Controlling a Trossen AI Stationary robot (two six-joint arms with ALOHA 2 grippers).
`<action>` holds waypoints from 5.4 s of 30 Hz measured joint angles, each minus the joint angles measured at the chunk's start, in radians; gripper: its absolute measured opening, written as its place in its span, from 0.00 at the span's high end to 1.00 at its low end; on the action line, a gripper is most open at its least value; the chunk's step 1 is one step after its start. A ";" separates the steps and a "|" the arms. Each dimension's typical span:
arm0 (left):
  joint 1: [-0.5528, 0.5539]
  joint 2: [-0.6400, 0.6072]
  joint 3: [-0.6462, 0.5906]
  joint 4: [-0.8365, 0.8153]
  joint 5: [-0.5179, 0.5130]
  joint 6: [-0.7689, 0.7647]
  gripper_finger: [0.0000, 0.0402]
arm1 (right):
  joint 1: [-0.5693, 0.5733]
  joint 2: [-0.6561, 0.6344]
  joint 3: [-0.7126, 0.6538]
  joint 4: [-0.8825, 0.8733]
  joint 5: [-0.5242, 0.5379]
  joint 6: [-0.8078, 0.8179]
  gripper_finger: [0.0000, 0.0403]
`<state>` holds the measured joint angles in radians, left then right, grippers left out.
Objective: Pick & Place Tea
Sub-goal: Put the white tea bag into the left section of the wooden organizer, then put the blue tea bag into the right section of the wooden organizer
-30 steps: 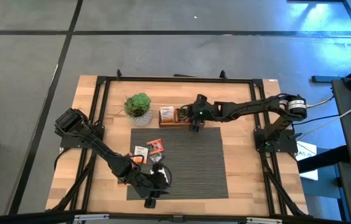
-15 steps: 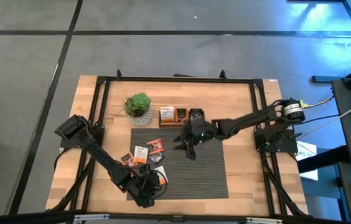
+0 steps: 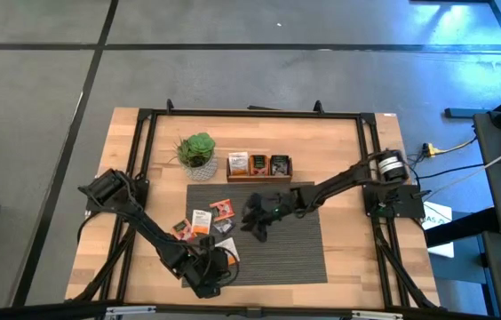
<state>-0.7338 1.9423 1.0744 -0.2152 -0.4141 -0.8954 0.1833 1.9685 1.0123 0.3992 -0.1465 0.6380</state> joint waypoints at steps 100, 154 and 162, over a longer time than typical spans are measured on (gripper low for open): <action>-0.151 -0.137 0.008 0.091 -0.403 0.124 0.69 | -0.297 -0.286 -0.166 0.127 0.216 -0.569 0.99; -0.083 -0.138 0.010 0.058 -0.205 0.055 0.69 | -0.333 -0.075 -0.138 0.409 0.257 -0.637 0.72; -0.075 -0.138 0.010 -0.087 -0.173 -0.112 0.69 | -0.233 -0.083 -0.138 0.385 -0.087 -0.528 0.71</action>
<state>-0.8089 1.8042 1.0840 -0.3025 -0.5869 -1.0077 -0.0496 1.8851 0.8742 0.7838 -0.2332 0.1100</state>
